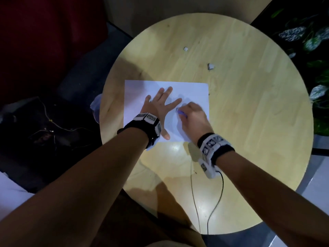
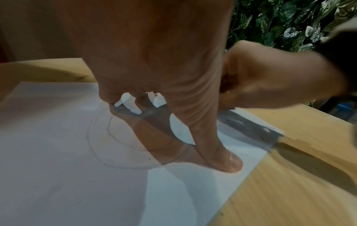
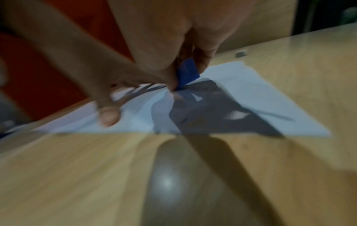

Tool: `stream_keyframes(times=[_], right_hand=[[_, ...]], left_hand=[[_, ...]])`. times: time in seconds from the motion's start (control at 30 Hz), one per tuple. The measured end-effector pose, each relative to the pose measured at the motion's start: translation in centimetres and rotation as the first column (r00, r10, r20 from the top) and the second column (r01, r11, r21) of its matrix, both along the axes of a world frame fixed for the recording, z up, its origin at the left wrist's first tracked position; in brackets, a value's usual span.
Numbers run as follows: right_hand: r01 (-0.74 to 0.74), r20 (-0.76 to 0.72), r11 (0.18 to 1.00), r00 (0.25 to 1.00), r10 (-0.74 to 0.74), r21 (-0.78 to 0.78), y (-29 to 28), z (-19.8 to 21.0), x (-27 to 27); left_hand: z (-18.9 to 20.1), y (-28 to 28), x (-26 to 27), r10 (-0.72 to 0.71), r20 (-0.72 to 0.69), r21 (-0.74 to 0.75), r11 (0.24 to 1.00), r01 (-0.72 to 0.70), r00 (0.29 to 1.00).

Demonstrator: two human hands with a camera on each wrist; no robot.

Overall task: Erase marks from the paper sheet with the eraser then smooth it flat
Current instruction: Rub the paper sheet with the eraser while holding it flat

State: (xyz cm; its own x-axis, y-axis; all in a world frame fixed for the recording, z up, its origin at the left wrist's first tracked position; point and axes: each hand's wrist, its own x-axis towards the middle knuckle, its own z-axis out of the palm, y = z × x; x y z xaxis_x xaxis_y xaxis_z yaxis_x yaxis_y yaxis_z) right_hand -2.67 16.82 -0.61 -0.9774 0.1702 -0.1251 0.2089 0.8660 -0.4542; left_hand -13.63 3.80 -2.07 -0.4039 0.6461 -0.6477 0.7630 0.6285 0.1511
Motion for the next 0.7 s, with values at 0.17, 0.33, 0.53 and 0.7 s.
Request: stream_keyframes(times=[0.17,0.33,0.53,0.7], right_hand=[[-0.215,-0.004,0.975,0.977,0.215,0.053,1.4,0.9,-1.0],[0.052,-0.026,0.997,0.998,-0.051,0.057,2.6,-0.7,-1.5],[-0.181,0.000,0.984,0.984,0.181,0.001,1.1,0.7,4.0],[-0.009,0.004,1.000,1.000,0.008,0.028,2.2,-0.9,-2.6]], left_hand=[[0.3,0.0,0.0,-0.008,-0.002,-0.002,1.000,0.008,1.000],[0.2,0.0,0.0,0.002,0.013,-0.010,1.000,-0.001,1.000],[0.0,-0.1,0.2,0.009,-0.031,0.028,1.000,-0.009,0.999],[0.3,0.1,0.1,-0.002,0.004,-0.019,1.000,0.002,1.000]])
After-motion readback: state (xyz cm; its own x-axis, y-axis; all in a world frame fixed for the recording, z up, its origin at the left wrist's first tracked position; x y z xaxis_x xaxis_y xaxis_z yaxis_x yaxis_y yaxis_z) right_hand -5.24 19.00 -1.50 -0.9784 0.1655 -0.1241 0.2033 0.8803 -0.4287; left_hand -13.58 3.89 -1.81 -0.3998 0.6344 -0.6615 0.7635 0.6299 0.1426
